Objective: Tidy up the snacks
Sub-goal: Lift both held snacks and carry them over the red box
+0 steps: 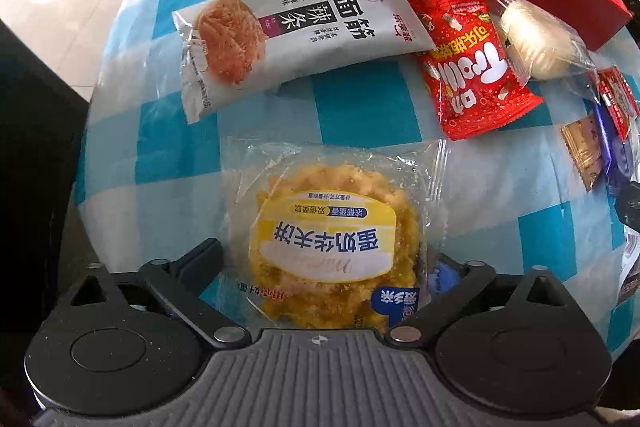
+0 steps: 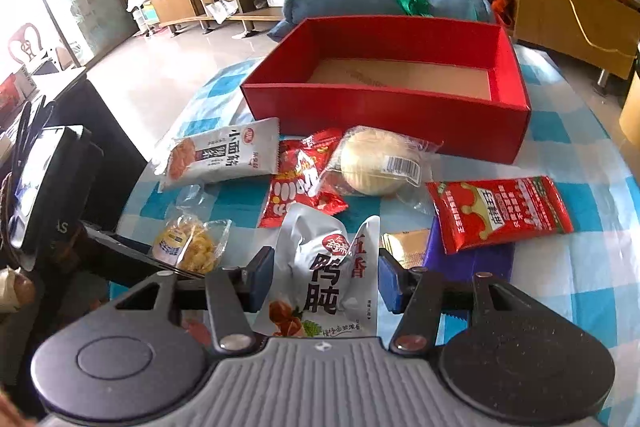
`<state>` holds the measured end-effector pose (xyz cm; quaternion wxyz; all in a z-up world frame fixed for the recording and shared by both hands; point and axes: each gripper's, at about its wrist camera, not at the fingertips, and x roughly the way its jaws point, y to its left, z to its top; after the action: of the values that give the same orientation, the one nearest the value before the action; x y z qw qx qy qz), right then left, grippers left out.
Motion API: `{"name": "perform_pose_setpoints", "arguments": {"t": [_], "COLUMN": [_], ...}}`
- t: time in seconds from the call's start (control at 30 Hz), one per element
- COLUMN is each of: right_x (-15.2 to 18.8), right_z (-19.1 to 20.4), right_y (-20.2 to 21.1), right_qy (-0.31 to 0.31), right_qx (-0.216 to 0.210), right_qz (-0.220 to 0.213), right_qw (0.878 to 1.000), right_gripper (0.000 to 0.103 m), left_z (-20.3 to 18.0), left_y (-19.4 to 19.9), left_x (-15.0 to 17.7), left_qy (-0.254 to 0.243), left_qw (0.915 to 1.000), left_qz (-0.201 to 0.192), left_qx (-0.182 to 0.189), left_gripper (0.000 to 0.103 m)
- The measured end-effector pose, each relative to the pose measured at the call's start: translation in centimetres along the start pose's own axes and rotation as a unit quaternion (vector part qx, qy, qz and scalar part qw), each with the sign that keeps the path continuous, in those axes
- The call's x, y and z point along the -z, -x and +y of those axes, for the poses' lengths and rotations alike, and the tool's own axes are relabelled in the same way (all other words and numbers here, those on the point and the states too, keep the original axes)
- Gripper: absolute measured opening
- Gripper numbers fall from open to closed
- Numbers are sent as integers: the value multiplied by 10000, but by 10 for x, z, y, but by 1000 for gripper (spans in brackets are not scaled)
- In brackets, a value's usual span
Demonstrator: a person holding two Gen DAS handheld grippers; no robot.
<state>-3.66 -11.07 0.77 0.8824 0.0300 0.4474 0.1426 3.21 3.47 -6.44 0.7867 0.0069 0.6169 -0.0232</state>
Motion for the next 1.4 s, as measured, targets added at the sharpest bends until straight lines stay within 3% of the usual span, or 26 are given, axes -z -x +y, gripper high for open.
{"name": "perform_pose_setpoints", "arguments": {"t": [0.1,0.17,0.67,0.97,1.4], "right_x": [-1,-3,-32,-68,-119], "right_z": [1,0,-10,-24,-61], "right_y": [5,8,-3,-12,-35], "right_qy": [23,-4,-157,-220,-375], "right_qx": [36,66,318,487,740], "right_qz": [-76,-144,-281,-471,-658], "right_qw": [10000,9999,9990,9975,9944], "right_gripper": [49,49,48,48,48], "left_z": [6,11,-25,-36,-62], "left_y": [10,14,55,59,54], "left_x": [-2,-6,-49,-87,-150], "left_qy": [250,434,262,294,188], "left_qw": [9996,9984,9916,9885,9864], "left_qz": [-54,-71,-792,-1026,-1411], "left_qx": [138,343,991,1069,817], "left_gripper": [85,83,82,82,82]}}
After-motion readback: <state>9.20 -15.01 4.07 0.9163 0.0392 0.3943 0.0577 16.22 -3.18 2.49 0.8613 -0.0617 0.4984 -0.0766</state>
